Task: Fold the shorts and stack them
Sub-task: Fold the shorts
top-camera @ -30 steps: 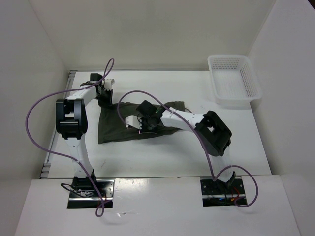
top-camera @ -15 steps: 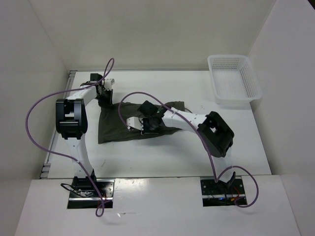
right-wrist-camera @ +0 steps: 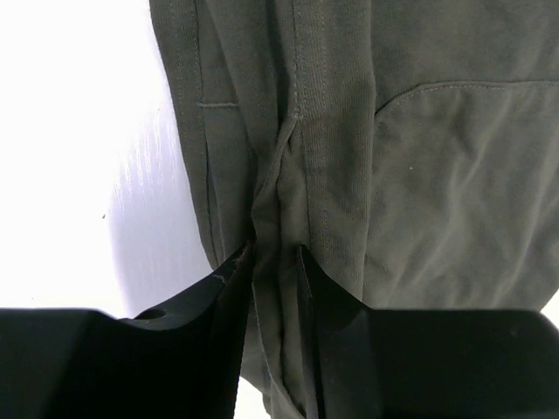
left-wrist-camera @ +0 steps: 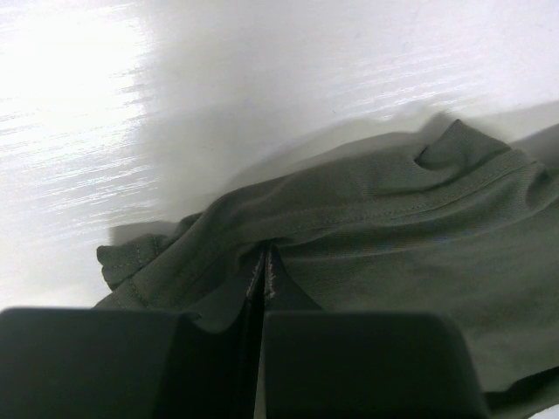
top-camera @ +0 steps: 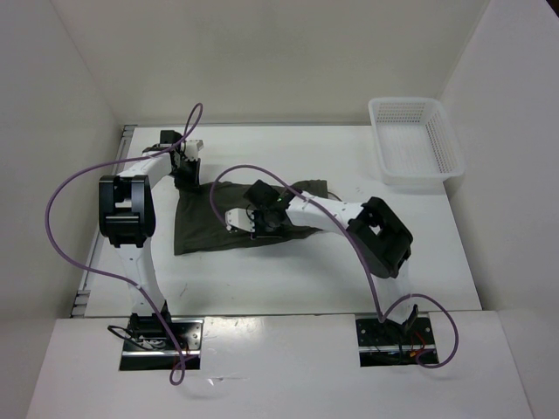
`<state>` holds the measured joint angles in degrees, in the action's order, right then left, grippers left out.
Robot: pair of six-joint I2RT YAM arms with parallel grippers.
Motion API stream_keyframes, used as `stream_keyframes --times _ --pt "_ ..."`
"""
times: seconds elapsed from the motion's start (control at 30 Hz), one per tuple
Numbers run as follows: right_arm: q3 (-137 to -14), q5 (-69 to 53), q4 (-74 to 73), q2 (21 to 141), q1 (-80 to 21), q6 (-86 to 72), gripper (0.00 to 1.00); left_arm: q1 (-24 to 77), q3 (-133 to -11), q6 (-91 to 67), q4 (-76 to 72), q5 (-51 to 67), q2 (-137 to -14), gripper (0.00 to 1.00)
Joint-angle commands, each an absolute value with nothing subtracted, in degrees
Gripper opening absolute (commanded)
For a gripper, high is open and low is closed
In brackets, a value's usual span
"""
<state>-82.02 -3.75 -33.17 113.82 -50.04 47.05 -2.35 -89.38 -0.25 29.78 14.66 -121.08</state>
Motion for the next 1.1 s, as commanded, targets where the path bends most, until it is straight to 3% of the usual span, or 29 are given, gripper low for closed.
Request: stream_keyframes --times 0.0,0.17,0.37,1.07 --pt "-81.0 -4.6 -32.1 113.3 -49.9 47.5 0.32 -2.0 -89.5 0.0 30.2 14.5 -122.0 0.03" --pt "-79.7 -2.5 -28.4 114.5 -49.9 44.5 0.28 -2.0 -89.5 0.0 30.2 14.5 -122.0 0.03" --pt "-79.2 0.2 -25.2 114.5 -49.9 43.4 0.0 -2.0 -89.5 0.0 30.2 13.4 -122.0 0.05" --pt "-70.5 -8.5 -36.2 102.7 -52.7 52.2 0.02 -2.0 -90.5 0.0 30.8 8.3 -125.8 0.02"
